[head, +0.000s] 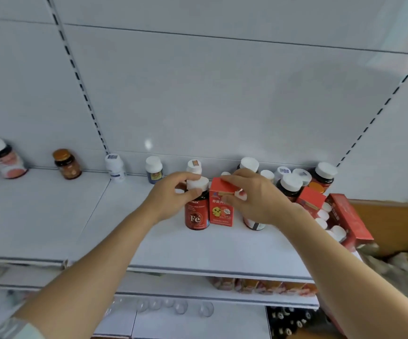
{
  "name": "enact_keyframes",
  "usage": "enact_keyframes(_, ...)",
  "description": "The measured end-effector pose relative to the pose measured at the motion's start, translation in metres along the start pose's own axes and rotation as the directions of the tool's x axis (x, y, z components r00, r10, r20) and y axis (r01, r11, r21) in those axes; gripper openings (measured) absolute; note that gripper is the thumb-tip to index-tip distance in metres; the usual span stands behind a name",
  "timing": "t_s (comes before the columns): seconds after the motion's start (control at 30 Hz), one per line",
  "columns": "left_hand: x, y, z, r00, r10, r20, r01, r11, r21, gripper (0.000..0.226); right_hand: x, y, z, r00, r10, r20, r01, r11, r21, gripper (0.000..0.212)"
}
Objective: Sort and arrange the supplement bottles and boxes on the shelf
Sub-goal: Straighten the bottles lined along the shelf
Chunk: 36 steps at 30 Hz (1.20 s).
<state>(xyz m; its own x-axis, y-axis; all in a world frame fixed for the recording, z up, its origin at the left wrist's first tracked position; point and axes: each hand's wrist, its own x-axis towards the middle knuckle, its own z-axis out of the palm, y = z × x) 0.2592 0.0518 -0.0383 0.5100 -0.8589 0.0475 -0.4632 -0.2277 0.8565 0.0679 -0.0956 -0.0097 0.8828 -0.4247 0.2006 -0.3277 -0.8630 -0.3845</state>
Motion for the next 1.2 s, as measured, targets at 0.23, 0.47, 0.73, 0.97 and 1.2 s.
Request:
enact_keyframes(0.23, -0.028, -0.010, -0.028, 0.995, -0.026, -0.098, 0.026, 1.000, -0.005, 0.033, 0.010, -0.025, 0.022, 1.000, -0.012, 0.013, 0.010, 0.989, 0.149, 0.046)
enact_keyframes(0.47, -0.054, -0.021, -0.071, 0.982, -0.027, -0.185, 0.024, 1.000, -0.016, 0.041, 0.025, -0.072, 0.035, 1.000, -0.025, -0.010, 0.026, 0.972, 0.232, 0.038)
enact_keyframes(0.73, -0.106, -0.058, -0.155, 0.964, -0.027, -0.265, 0.027, 1.000, -0.004, 0.044, 0.051, -0.168, 0.070, 0.998, -0.066, 0.001, 0.063, 0.961, 0.271, 0.043)
enact_keyframes(0.97, -0.160, -0.109, -0.251, 0.934, -0.062, -0.351, 0.074, 0.997, 0.021, 0.047, 0.084, -0.269, 0.124, 0.988, -0.153, 0.009, 0.144, 0.944, 0.298, 0.045)
enact_keyframes(1.2, -0.196, -0.157, -0.334, 0.873, -0.153, -0.463, 0.160, 0.987, -0.024, 0.046, 0.138, -0.358, 0.172, 0.960, -0.272, 0.061, 0.240, 0.917, 0.320, 0.041)
